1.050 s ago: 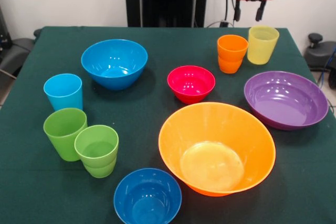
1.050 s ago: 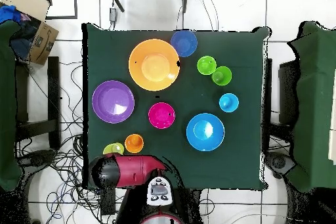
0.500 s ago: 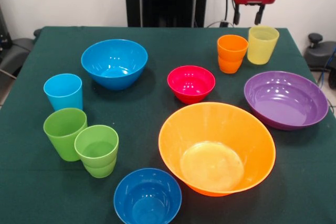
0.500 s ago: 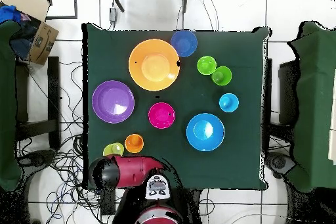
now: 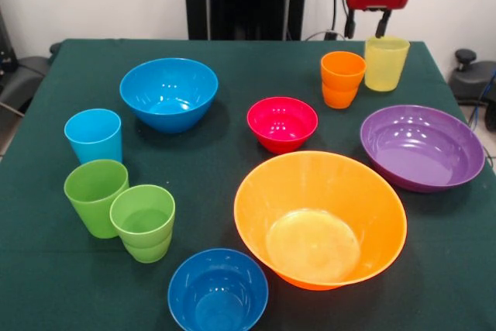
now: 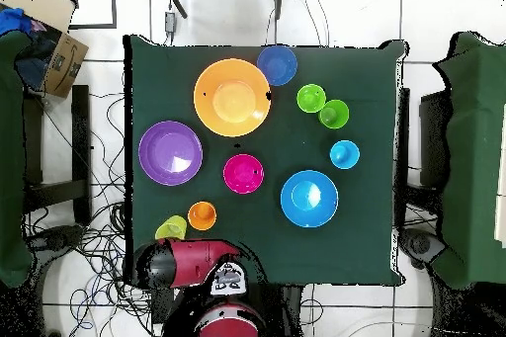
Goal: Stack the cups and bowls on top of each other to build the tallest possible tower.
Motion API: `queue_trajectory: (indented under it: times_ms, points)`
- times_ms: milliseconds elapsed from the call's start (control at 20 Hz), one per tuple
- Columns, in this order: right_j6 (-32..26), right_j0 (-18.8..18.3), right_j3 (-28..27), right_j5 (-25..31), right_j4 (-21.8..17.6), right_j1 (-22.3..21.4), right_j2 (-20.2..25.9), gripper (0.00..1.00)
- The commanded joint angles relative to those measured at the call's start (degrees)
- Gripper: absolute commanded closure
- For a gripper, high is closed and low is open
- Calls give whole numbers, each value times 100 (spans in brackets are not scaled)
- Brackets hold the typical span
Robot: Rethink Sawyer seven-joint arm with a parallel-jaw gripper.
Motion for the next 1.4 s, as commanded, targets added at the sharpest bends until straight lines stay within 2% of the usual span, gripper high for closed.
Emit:
queue_trajectory:
  times_ms: [50,350,700,1400]
  points:
    - [1155,155,-352,-748,187,587,136,0]
    - [1154,202,-393,-846,204,695,96,0]
    - [1143,127,-426,-505,276,365,171,0]
    - [1207,196,-702,-637,191,416,107,0]
